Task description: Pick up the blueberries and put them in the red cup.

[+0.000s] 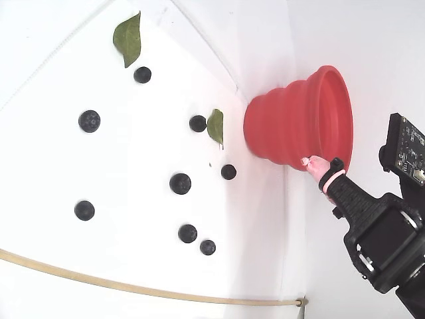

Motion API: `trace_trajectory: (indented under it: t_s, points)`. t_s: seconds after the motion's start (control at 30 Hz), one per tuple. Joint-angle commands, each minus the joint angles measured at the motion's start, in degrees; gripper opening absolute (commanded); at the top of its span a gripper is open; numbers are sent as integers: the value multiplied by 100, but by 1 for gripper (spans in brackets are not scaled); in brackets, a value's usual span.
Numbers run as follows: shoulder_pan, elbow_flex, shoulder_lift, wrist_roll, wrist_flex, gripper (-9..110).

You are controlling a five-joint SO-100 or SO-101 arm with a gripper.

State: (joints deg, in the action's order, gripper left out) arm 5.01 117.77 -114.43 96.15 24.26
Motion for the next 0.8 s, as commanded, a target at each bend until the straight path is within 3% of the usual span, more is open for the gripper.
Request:
trace_trajectory:
  t_s: [0.0,0.77]
  points:
    - [-105,-26,-659,-44,9,18]
    - [-272,817,-483,149,-413,18]
